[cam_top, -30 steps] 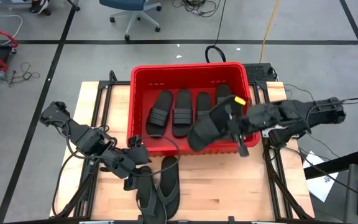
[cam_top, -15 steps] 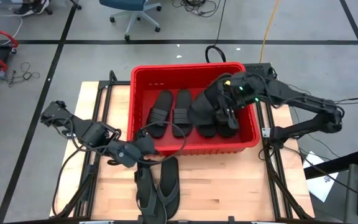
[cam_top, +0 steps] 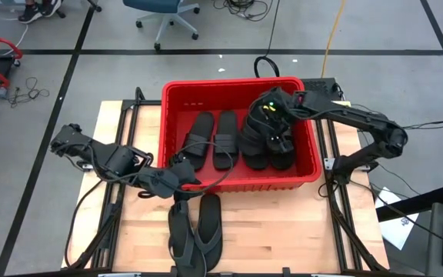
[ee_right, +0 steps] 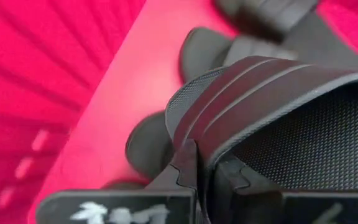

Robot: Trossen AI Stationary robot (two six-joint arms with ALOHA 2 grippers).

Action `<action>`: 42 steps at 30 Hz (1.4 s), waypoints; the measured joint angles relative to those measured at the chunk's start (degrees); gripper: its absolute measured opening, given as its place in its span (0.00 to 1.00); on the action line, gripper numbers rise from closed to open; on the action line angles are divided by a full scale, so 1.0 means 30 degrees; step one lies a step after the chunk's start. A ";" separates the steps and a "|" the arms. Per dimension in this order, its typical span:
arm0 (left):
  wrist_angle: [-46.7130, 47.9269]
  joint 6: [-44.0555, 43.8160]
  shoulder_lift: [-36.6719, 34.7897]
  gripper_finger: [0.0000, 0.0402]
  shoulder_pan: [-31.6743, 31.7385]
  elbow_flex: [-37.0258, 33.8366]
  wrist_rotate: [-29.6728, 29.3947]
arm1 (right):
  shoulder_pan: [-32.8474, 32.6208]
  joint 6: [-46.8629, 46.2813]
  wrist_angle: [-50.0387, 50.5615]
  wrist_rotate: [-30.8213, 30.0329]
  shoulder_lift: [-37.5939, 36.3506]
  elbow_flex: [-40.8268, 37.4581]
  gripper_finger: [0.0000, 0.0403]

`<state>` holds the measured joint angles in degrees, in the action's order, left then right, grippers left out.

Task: Pick and place slides into bin
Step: Put the black slide into the red bin

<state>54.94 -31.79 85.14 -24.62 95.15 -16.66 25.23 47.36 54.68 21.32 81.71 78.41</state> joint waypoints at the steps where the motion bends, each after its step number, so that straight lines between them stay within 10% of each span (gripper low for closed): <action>1: 0.0004 0.0007 0.0000 0.38 0.0062 -0.0004 0.0035 | 0.0007 0.0709 0.0301 -0.0004 0.0223 0.0000 0.01; 12: 0.0023 0.0171 0.0000 0.38 0.0415 -0.0007 0.0061 | 0.0076 0.3668 0.2872 0.2558 0.1223 0.0000 0.00; 42: 0.0051 0.1012 0.0000 0.38 0.1078 -0.0007 0.0087 | 0.1093 0.8544 0.1345 -0.0282 0.4283 -0.0015 0.01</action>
<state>55.09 -28.75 85.14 -21.39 95.13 -16.40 28.51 72.99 58.72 20.47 94.56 78.37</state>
